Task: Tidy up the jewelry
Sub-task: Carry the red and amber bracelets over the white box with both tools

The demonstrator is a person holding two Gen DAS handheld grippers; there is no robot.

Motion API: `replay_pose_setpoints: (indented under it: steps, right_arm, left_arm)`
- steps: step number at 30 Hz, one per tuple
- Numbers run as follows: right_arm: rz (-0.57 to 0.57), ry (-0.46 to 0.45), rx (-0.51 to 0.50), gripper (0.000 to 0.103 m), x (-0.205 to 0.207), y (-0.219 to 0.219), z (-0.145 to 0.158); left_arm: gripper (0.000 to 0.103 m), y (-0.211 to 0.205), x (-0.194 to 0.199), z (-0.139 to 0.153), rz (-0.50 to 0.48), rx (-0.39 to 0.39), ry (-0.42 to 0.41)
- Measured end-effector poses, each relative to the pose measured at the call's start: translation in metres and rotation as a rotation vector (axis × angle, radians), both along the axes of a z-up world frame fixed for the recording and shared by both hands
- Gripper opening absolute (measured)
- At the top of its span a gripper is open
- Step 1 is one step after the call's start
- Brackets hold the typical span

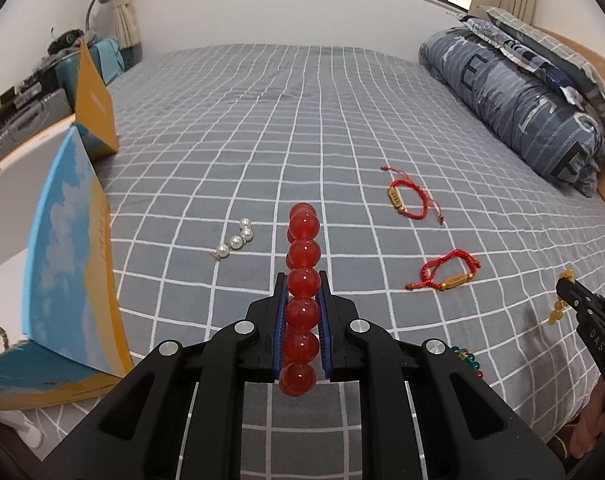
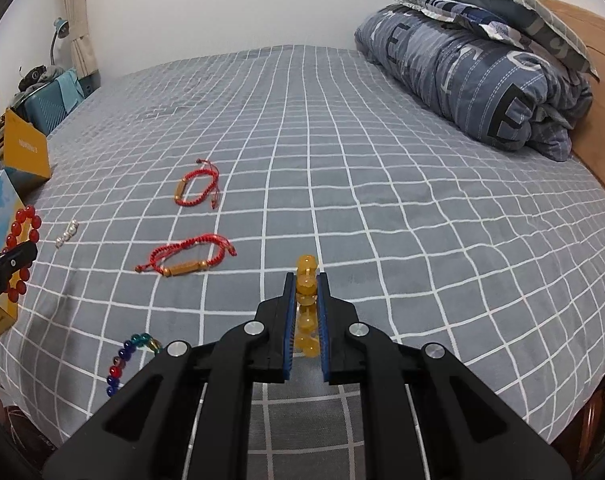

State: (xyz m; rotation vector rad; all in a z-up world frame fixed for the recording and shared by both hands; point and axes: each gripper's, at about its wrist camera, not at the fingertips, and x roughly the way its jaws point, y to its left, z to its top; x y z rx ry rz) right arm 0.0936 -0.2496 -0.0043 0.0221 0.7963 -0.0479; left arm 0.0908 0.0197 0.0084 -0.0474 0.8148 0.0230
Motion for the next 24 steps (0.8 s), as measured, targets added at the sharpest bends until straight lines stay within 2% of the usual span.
replay_pose_setpoints:
  steps: [12, 17, 24]
  right_arm:
    - [0.041, -0.037, 0.006, 0.009, -0.001, 0.019, 0.048]
    - [0.056, -0.045, 0.001, 0.009, 0.000, 0.031, 0.060]
    - [0.079, -0.058, -0.001, 0.009, 0.000, 0.049, 0.074]
  left_arm:
    - [0.013, 0.001, -0.006, 0.043, -0.006, 0.027, -0.050]
    - [0.013, 0.006, -0.008, 0.056, -0.006, 0.009, -0.052]
    - [0.013, 0.017, -0.012, 0.070, 0.010, 0.025, -0.065]
